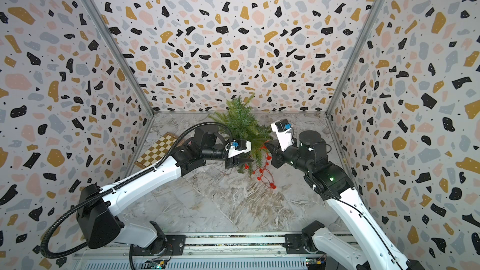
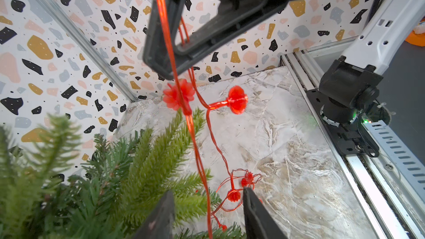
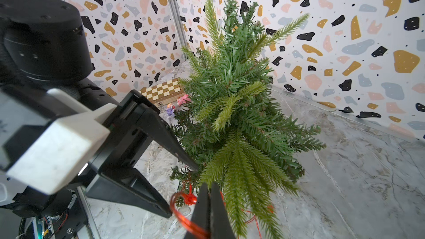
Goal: Remove string lights from the small christmas tree
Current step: Remove the light string from the Christmas tree.
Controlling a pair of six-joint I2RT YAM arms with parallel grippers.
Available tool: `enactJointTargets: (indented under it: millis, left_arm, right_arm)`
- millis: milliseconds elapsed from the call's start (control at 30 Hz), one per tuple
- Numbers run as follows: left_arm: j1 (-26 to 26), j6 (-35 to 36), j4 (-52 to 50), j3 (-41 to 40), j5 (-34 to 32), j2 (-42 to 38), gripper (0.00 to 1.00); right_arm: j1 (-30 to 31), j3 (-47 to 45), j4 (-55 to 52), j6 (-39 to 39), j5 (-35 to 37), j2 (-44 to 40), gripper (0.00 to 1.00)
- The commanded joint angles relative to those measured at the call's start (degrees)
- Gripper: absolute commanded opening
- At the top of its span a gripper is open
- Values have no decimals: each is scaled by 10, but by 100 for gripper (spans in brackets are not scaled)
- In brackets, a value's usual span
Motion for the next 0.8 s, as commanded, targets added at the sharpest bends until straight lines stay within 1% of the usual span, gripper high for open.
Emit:
enactJointTargets:
  millis: [0, 100, 200, 400, 567, 767]
  left_arm:
    - [-3, -5, 30, 24, -5, 8, 41]
    - [-4, -5, 32, 29, -2, 12, 36]
    - [-5, -6, 27, 34, -5, 18, 22]
    - [-7, -6, 26, 35, -12, 12, 1]
    - [-8, 0, 10, 36, -68, -16, 0]
    - [-7, 21, -29, 42, -81, -48, 0]
  right_arm:
    - [3, 22, 15, -2, -9, -1, 0]
    - [3, 23, 16, -2, -10, 0, 0]
    - [3, 25, 16, -3, -8, 1, 0]
    - [3, 26, 16, -5, -8, 1, 0]
    - [4, 20, 16, -5, -8, -1, 0]
    - [3, 9, 20, -5, -11, -3, 0]
